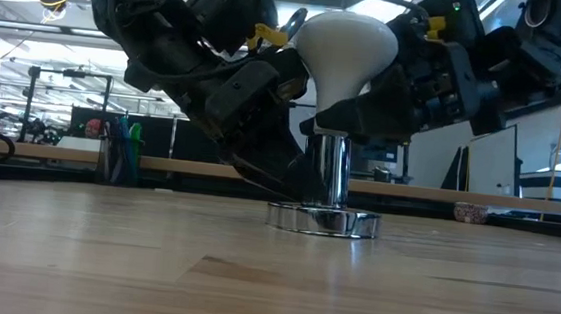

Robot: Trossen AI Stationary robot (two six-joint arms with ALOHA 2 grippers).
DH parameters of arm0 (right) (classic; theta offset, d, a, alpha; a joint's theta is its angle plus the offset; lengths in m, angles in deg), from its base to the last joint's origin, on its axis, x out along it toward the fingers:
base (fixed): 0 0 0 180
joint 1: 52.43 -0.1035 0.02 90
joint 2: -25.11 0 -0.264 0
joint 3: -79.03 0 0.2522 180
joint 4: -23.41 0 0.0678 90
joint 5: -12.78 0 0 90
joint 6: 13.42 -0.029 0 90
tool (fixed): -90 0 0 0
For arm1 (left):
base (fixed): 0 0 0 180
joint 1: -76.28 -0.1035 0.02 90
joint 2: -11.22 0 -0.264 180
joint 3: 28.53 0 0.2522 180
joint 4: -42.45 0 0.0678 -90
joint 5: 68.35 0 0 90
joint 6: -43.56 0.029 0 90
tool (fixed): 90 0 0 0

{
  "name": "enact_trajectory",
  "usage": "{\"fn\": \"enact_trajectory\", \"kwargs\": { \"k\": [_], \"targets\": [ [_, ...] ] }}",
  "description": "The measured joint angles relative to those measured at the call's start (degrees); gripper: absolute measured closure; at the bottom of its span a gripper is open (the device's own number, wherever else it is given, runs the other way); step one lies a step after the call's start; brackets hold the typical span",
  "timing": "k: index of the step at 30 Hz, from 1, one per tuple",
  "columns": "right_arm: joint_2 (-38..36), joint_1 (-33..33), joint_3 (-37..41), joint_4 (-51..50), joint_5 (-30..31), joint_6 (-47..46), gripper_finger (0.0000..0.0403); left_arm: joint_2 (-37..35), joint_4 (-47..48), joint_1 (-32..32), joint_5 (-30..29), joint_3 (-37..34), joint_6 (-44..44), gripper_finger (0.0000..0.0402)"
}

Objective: Screw lightbulb
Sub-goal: Insert the lightbulb into the lamp

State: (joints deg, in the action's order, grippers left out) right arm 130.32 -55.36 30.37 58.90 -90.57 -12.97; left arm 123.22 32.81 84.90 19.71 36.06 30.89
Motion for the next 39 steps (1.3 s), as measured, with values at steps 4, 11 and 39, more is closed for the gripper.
{"fn": "enact_trajectory", "kwargs": {
  "k": [4,11,39],
  "targets": [
    [0.0,-1.0,0.1,0.4,1.0,-0.7,0.0243,-0.2,0.0,0.0,0.0,0.0,0.1,0.0141],
    [0.0,-1.6,-0.1,0.3,0.7,-0.9,0.0243,-2.9,2.5,0.3,0.0,-0.1,-1.2,0.0141],
    [0.2,-1.5,0.0,0.0,0.1,-1.8,0.0242,-5.5,16.1,1.5,-6.2,0.3,-1.0,0.0141]
  ]
}}
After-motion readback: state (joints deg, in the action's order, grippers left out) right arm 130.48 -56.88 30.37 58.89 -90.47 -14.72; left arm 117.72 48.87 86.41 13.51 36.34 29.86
